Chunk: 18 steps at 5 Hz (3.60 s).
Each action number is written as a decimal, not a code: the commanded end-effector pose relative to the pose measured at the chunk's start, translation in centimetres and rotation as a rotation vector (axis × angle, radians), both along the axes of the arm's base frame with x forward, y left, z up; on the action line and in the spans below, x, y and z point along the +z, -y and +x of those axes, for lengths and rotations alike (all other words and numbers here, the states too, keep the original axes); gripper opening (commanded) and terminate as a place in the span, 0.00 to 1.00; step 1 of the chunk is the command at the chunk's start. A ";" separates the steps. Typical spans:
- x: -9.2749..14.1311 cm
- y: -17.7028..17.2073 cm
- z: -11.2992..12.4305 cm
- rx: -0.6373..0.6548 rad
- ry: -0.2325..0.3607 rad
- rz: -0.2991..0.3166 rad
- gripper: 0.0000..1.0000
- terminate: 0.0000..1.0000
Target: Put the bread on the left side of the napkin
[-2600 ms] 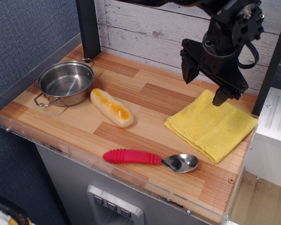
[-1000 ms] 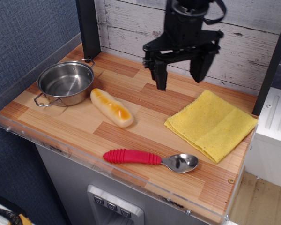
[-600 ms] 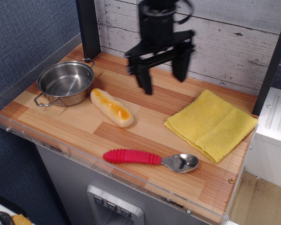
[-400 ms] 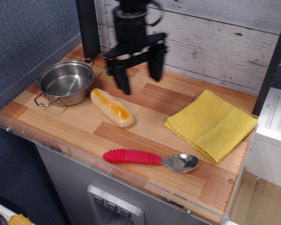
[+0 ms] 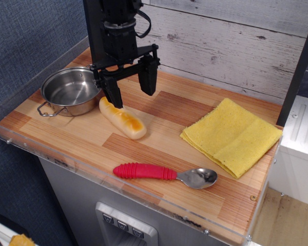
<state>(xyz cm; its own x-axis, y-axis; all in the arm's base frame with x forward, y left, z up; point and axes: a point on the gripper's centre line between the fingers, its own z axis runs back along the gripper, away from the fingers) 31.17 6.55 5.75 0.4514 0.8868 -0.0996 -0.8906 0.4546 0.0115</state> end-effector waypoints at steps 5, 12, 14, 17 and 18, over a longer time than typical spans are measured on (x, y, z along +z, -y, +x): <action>1.5 2.5 -0.2 -0.134 0.098 -0.010 1.00 0.00; 1.9 0.3 -5.6 -0.087 0.062 -0.080 1.00 0.00; -1.3 -0.6 -3.7 -0.127 0.012 -0.153 1.00 0.00; -3.9 0.7 -2.2 -0.221 -0.033 -0.199 1.00 0.00; -4.3 1.0 -1.9 -0.247 -0.045 -0.204 1.00 0.00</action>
